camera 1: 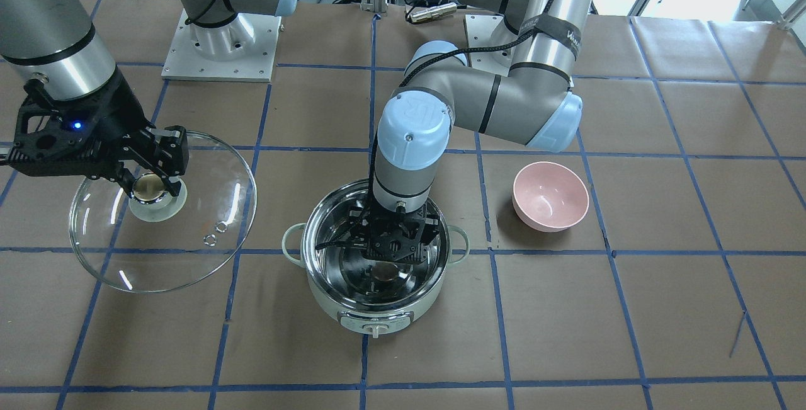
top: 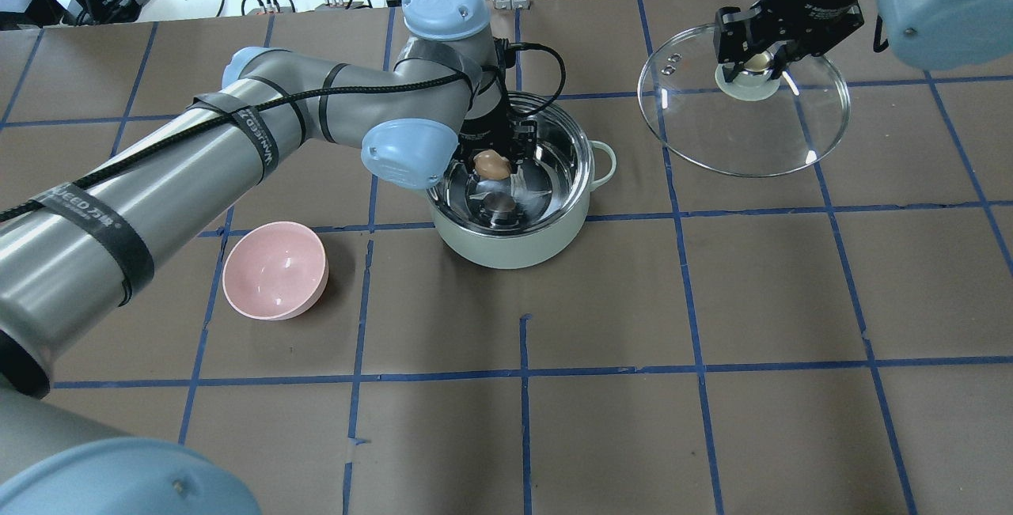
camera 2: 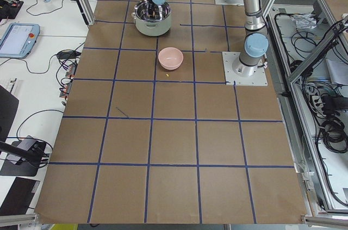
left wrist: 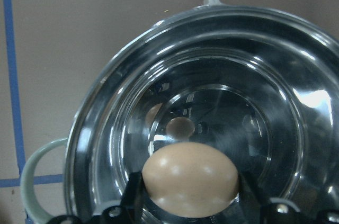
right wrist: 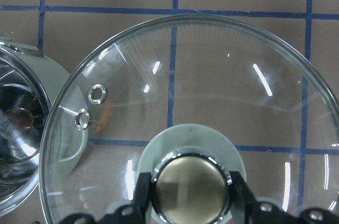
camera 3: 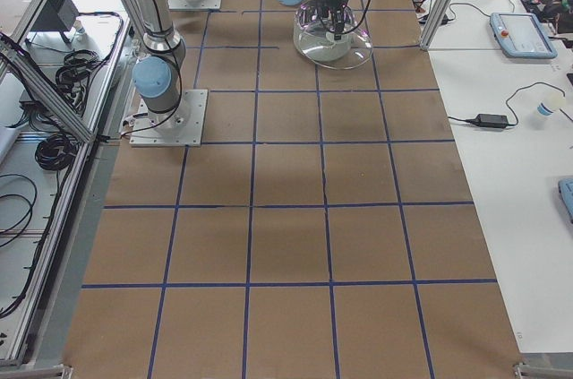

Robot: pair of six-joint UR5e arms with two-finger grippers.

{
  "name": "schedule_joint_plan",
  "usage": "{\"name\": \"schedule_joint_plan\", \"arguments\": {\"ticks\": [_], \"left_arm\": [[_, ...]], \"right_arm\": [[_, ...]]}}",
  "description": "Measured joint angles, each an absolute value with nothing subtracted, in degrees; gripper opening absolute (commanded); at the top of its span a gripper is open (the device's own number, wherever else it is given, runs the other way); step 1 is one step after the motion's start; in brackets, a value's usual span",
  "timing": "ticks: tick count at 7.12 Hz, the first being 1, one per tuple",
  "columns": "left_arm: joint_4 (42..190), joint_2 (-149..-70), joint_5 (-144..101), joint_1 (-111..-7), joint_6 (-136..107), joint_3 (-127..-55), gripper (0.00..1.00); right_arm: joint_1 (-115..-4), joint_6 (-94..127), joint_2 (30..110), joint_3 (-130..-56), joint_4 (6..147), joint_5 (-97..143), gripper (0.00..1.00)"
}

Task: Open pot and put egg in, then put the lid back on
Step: 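Carry the egg over the pot and lower it inside with the left gripper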

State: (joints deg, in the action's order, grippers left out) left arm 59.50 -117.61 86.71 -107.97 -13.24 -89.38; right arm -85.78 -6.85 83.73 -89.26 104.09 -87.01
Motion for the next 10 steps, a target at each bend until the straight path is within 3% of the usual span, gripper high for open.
{"name": "schedule_joint_plan", "arguments": {"ticks": [1,3,4,5,7,10], "left_arm": [[59.33,-118.27,85.89,-107.99,-13.07,-89.38,0.33],[59.25,-118.74,85.44,-108.01,-12.88,-89.69,0.36],[59.24,-118.77,85.40,-108.02,-12.78,-89.83,0.65],[59.24,-118.74,85.43,-108.02,-12.71,-89.87,0.84],[59.32,-118.50,85.62,-108.02,-12.46,-89.85,1.00],[60.70,-115.07,85.91,-107.93,-12.56,-89.34,1.00]], "right_arm": [[-85.78,-6.86,83.75,-89.33,104.13,-87.01,0.40],[-85.78,-6.86,83.76,-89.38,104.15,-87.01,0.40],[-85.78,-6.86,83.76,-89.38,104.15,-87.01,0.40],[-85.78,-6.85,83.76,-89.38,104.15,-87.01,0.40],[-85.78,-6.85,83.76,-89.45,104.15,-87.01,0.40],[-85.86,-6.66,83.83,-89.60,104.15,-87.01,0.40]]}}
